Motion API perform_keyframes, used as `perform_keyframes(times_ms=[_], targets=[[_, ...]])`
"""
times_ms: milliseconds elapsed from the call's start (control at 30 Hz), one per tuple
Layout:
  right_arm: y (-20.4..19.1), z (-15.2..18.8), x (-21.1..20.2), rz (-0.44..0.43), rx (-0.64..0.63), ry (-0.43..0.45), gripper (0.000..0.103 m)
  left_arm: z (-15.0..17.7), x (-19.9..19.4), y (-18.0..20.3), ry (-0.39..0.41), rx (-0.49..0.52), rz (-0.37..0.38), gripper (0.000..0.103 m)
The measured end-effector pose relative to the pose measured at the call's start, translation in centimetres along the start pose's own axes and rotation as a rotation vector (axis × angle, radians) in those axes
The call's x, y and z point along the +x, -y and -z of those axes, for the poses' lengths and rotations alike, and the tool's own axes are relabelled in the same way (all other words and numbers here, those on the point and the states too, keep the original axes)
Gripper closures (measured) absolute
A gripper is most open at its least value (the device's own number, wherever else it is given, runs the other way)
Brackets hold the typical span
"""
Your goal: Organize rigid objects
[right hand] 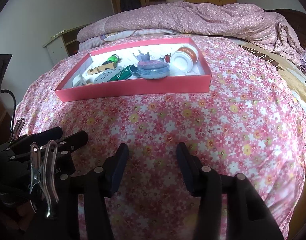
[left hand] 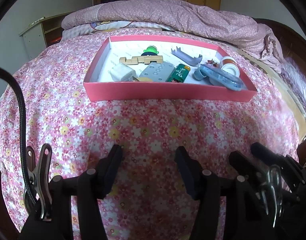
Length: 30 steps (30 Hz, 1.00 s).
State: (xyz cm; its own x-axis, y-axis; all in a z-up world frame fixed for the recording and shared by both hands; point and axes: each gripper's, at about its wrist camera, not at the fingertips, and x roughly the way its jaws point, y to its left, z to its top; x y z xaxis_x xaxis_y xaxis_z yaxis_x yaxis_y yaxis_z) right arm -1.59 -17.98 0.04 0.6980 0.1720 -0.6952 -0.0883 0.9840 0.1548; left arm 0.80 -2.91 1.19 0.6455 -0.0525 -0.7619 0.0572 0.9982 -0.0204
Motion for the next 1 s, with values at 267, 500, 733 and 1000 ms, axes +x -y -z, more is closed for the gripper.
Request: perform_keyframes(times_ms=[267, 500, 733, 1000], targets=[[-0.01, 0.01, -0.01, 0.0, 0.001, 0.0, 0.051, 0.01, -0.02, 0.01, 0.0, -0.001, 0.0, 0.043], [0.0, 0.04, 0.0, 0.0, 0.001, 0.001, 0.051, -0.01, -0.02, 0.0, 0.0, -0.001, 0.0, 0.043], [-0.02, 0.06, 0.0, 0.001, -0.001, 0.001, 0.051, 0.06, -0.14, -0.04, 0.006, -0.003, -0.002, 0.043], [-0.02, 0.08, -0.01, 0.0, 0.001, 0.002, 0.051, 0.08, -0.14, -0.06, 0.004, -0.004, -0.003, 0.043]])
